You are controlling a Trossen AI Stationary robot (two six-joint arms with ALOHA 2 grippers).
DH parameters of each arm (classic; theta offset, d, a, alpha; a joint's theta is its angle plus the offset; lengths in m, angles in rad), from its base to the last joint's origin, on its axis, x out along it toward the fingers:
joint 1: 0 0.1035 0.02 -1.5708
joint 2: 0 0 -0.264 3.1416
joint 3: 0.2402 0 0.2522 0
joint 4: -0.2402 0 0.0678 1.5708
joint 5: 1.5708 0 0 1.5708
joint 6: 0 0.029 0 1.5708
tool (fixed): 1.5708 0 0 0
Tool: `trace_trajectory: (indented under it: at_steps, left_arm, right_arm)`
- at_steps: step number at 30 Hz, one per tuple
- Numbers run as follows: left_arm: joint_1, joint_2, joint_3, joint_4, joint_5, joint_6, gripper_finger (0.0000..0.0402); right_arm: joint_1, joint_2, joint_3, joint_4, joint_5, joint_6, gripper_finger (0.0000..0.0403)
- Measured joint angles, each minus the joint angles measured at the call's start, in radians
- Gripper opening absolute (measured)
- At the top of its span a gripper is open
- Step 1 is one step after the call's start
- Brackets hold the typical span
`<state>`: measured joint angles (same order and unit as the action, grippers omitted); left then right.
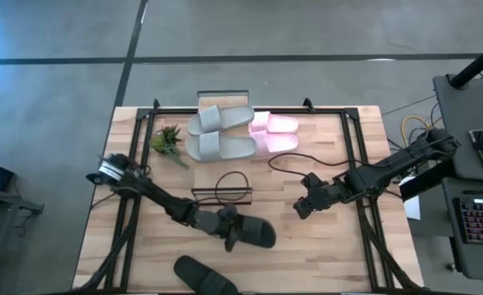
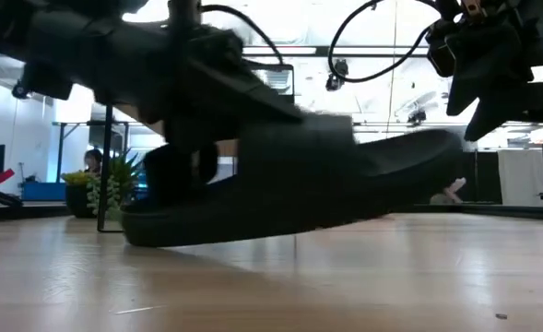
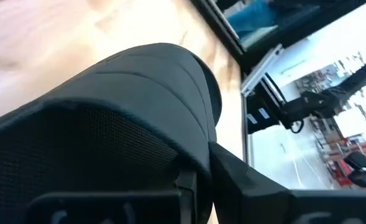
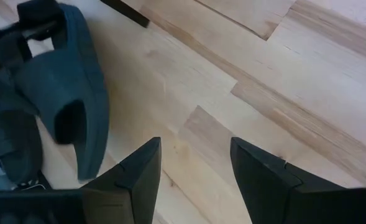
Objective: Pick and place slides into the shelf
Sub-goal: Move the top black slide to the middle of the table, then adjust the the shelf on the table
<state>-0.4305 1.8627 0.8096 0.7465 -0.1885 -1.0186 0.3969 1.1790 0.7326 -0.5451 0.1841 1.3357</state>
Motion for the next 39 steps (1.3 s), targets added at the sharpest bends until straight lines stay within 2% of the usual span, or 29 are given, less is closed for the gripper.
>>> trace_trajectory:
  at_steps: [5,10,15,19,25,27,31,35,39]
  left_arm:
    - [0.014,0.043,0.071,-0.021,0.033,0.065,0.0033]
    - [0.02,0.041,0.098,-0.212,0.089,0.029,0.0098]
    - [0.022,-0.008,0.069,-0.281,0.102,0.008,0.0163]
    - [0.022,-0.074,0.046,-0.307,0.15,0.005,0.0187]
    - [0.009,-0.222,0.043,-0.487,0.179,0.028,0.0189]
    - [0.002,-0.278,0.045,-0.624,0.161,0.035,0.0189]
    - [-0.019,-0.35,0.042,-0.963,0.056,0.003,0.0184]
    - [-0.023,-0.397,0.044,-1.141,0.008,-0.06,0.0148]
    - [-0.025,-0.399,0.043,-1.219,-0.042,-0.084,0.0088]
  right_arm:
    - [0.0,-0.001,0.0,-0.003,0.0,0.007,0.0185]
    - [0.0,-0.001,0.0,-0.006,0.0,0.008,0.0185]
    - [0.0,-0.001,0.0,-0.006,0.0,0.007,0.0185]
    - [0.0,-0.001,0.0,-0.012,0.0,0.007,0.0185]
    - [0.0,0.0,0.0,-0.032,0.001,0.0,0.0185]
    - [0.0,0.0,0.0,-0.036,0.003,-0.003,0.0185]
    - [0.0,0.0,0.0,-0.036,0.026,-0.01,0.0185]
    - [0.0,0.0,-0.001,-0.039,0.029,-0.012,0.0185]
    - [0.0,0.0,-0.002,-0.052,0.04,-0.013,0.0185]
